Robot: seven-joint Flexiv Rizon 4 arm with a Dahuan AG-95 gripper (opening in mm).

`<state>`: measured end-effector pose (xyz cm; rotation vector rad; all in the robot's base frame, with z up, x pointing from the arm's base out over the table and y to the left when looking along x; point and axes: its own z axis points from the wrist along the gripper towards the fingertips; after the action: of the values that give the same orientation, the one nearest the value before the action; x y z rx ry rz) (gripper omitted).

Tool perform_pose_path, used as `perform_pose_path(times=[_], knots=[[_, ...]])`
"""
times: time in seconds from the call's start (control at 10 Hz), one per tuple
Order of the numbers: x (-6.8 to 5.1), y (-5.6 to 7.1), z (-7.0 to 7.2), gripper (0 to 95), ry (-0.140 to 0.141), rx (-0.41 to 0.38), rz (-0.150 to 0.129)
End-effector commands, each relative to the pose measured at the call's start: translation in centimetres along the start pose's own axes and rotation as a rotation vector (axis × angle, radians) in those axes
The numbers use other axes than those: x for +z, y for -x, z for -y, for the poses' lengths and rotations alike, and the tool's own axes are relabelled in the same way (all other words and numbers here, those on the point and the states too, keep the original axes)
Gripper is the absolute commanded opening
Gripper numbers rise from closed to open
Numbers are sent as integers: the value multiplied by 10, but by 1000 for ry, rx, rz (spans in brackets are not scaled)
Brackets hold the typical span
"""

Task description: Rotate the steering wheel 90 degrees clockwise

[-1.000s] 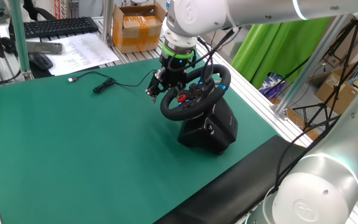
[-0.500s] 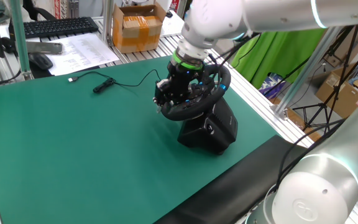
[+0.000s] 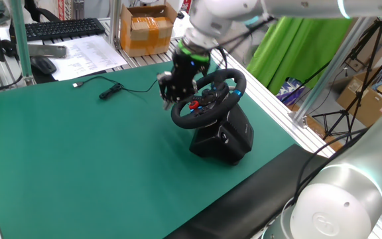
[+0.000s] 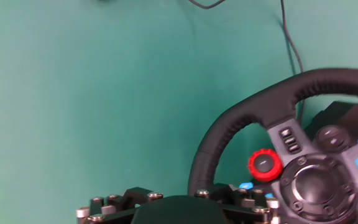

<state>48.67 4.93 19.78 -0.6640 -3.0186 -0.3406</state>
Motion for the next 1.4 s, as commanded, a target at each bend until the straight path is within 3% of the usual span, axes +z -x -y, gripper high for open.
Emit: perform_pose_path(times=[0.1,0.2,0.5,0.7,0.9,1.2,1.4], knots=[[-10,8,-1,0,-114,-113,-8],[-18,10,0,0,-178,-154,-3],[-28,14,5,0,-169,-168,-9],[-38,23,12,0,-158,-185,-16],[-47,34,18,0,-123,-177,-34],[-52,38,29,0,-129,-211,-36],[-59,41,43,0,-141,-230,-61]])
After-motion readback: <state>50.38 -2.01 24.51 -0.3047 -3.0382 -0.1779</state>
